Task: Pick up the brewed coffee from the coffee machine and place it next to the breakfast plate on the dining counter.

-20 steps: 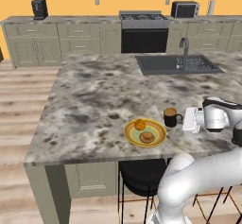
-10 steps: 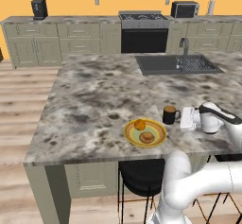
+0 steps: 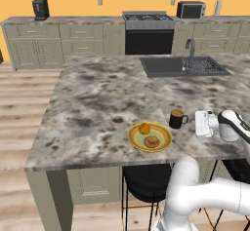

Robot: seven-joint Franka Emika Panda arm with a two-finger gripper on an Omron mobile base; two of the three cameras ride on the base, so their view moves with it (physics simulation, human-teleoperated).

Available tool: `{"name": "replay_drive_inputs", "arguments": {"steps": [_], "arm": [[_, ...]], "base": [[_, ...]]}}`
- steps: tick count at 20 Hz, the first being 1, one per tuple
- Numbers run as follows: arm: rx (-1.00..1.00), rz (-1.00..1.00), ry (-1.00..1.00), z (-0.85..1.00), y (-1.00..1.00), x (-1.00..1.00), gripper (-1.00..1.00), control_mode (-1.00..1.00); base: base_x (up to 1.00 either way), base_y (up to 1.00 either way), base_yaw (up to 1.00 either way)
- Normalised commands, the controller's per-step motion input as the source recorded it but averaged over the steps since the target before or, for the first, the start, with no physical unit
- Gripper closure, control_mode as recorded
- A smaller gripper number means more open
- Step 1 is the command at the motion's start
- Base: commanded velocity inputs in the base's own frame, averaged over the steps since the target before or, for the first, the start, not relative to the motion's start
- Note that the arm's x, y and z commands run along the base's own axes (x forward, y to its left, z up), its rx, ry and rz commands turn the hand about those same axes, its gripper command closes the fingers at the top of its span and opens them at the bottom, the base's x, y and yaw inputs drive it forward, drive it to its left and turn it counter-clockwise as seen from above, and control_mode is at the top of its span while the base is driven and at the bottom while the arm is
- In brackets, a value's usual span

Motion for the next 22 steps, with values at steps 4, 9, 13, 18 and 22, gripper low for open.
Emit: {"name": "replay_drive_inputs", "arguments": {"steps": [4, 9, 13, 18, 22], "arm": [[-0.1, 0.0, -0.2, 0.55, 0.24, -0.98, -1.0, -1.0], [-0.12, 0.0, -0.19, 0.44, 0.37, -0.95, -1.0, -1.0], [-0.17, -0.03, -0.16, 0.54, 0.31, -1.0, -1.0, -1.0], [-0.06, -0.04, -0.03, 0.93, -0.13, -0.48, -1.0, -1.0], [0.0, 0.0, -0.02, 0.47, -0.2, -0.21, -1.0, -1.0]], "base": [[0.0, 0.0, 0.0], [0.0, 0.0, 0.0], [0.0, 0.0, 0.0], [0.0, 0.0, 0.0], [0.0, 0.0, 0.0]]}}
